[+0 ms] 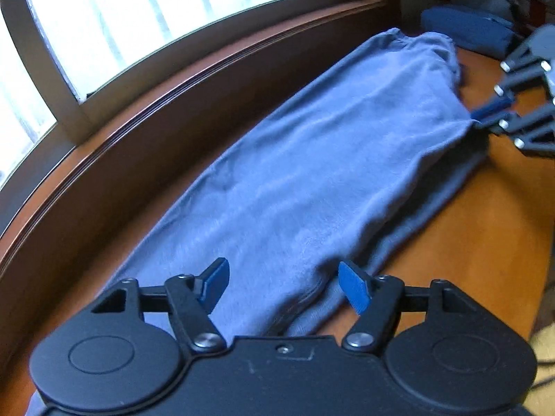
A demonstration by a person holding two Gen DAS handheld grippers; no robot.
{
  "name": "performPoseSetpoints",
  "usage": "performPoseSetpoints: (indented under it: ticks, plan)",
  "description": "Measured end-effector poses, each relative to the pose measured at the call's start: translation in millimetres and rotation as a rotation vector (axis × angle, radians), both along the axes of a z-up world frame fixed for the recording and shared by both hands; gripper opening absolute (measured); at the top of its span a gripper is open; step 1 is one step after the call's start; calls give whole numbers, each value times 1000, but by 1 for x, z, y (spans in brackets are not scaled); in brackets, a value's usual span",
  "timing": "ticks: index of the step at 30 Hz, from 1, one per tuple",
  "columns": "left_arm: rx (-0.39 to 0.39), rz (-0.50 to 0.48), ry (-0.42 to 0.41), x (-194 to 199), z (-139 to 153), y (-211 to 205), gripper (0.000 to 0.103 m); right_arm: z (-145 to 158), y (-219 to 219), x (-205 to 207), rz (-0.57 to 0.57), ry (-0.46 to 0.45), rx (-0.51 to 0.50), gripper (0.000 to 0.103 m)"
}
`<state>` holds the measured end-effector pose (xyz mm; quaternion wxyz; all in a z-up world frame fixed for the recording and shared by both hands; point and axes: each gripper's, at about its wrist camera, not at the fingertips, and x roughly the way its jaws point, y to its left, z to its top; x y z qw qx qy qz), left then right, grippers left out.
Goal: Fold clothes
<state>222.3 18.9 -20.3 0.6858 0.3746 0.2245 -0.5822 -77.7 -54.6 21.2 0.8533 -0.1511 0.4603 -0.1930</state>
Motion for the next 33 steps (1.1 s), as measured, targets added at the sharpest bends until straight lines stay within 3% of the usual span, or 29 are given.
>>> performPoseSetpoints:
  ticks: [2, 3, 4, 7, 8, 11, 15, 21, 22, 23, 27, 33]
  plan:
    - [4, 8, 0, -1, -3, -1, 68, 6, 11, 4, 42, -27, -38, 44]
    - [7, 16, 3, 0, -4, -3, 68, 7, 19, 7, 81, -41, -64, 46]
    - [10, 21, 13, 2, -4, -4, 68, 8, 28, 11, 128, -53, -85, 45]
    - [-4, 14, 38, 5, -1, -2, 68, 4, 45, 23, 225, -63, -64, 30]
    - [-14, 8, 37, 4, 0, -4, 69, 4, 43, 30, 212, -79, -11, 25]
    - [-37, 5, 22, 6, 4, -8, 72, 1, 33, 46, 197, -101, 142, 25]
    - [-43, 15, 17, 16, 8, -4, 74, -14, 44, 55, 311, -1, 4, 25]
    - [-9, 72, 26, 31, -2, 6, 76, -28, 47, 71, 414, 84, -82, 24]
    - [-6, 84, 26, 32, -3, 7, 76, -28, 45, 77, 395, 95, -79, 6]
    - [-3, 95, 25, 34, -4, 8, 76, -24, 41, 82, 373, 89, -71, 2]
    - [-2, 139, 24, 42, -5, 13, 78, 12, 30, 80, 350, 17, 71, 2]
    - [7, 175, 13, 53, -8, 10, 79, -14, 38, 77, 432, 139, 40, 3]
